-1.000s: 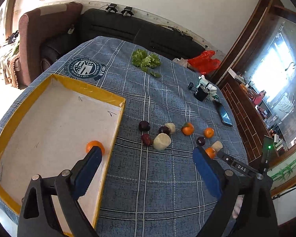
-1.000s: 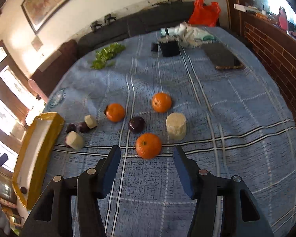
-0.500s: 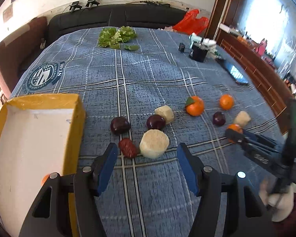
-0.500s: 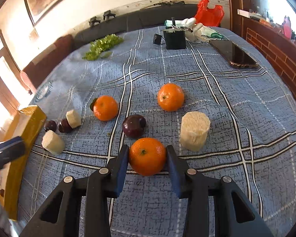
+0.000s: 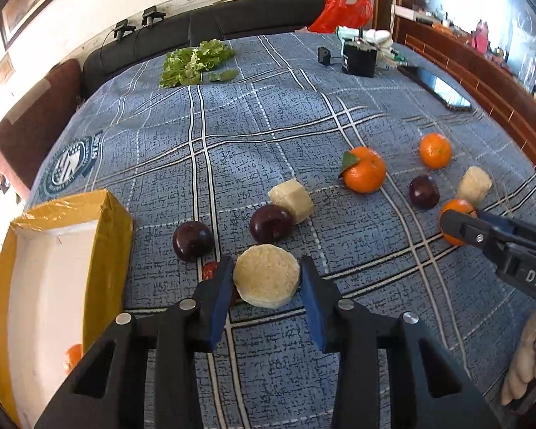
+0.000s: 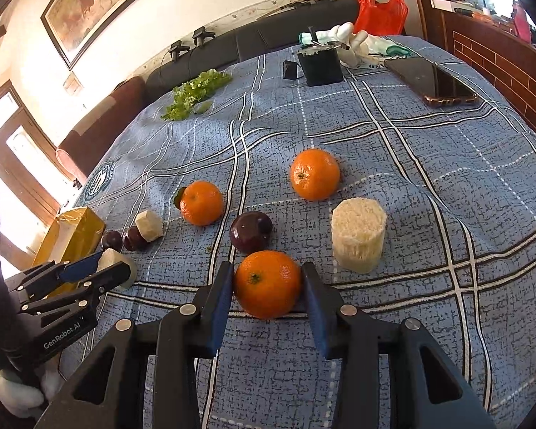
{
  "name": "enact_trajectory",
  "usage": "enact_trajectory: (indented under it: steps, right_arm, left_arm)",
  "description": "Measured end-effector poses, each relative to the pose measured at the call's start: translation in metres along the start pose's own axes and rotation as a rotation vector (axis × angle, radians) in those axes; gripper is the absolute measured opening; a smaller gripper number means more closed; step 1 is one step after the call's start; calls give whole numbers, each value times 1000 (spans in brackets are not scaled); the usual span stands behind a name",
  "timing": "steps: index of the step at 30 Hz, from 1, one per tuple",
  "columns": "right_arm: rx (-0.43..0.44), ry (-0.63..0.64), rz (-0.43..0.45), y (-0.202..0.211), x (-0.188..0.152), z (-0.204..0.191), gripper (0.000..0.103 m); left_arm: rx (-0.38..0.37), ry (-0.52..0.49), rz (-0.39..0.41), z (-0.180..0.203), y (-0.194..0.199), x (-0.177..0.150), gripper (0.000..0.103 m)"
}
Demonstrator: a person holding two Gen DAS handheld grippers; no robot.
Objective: Organize fruits
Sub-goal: 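Grasp a mandarin with the right tool while the left tool grasps a cream cylinder, then carry the mandarin and cream cylinder into the tray and open both tools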
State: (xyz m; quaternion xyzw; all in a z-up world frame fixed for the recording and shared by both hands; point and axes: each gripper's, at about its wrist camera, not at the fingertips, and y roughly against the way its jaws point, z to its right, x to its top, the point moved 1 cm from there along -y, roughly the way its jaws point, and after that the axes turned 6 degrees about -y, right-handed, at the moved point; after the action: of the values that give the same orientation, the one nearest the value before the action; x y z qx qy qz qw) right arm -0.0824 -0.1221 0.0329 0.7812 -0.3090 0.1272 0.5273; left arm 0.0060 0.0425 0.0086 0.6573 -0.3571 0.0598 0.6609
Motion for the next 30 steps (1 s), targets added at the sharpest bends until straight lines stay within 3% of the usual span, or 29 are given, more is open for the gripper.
enact_trajectory:
  steps: [7, 13, 20, 25, 30]
  right_arm:
    - [9, -10, 33, 6, -1, 2, 41]
    - [-6, 41, 78, 27, -7, -26, 41]
    - [153, 222, 12, 43, -26, -132, 41]
    - [296, 359, -102, 24, -55, -217, 42]
    - [319, 512, -195, -7, -97, -282, 42]
  left_arm:
    - [-82, 89, 74, -12, 31, -16, 36]
    - [-90, 225, 181, -69, 99, -45, 36]
    - [76, 421, 188, -159, 139, -98, 36]
    - [160, 534, 120, -202, 132, -135, 36]
    - [179, 602, 56, -224, 114, -158, 36]
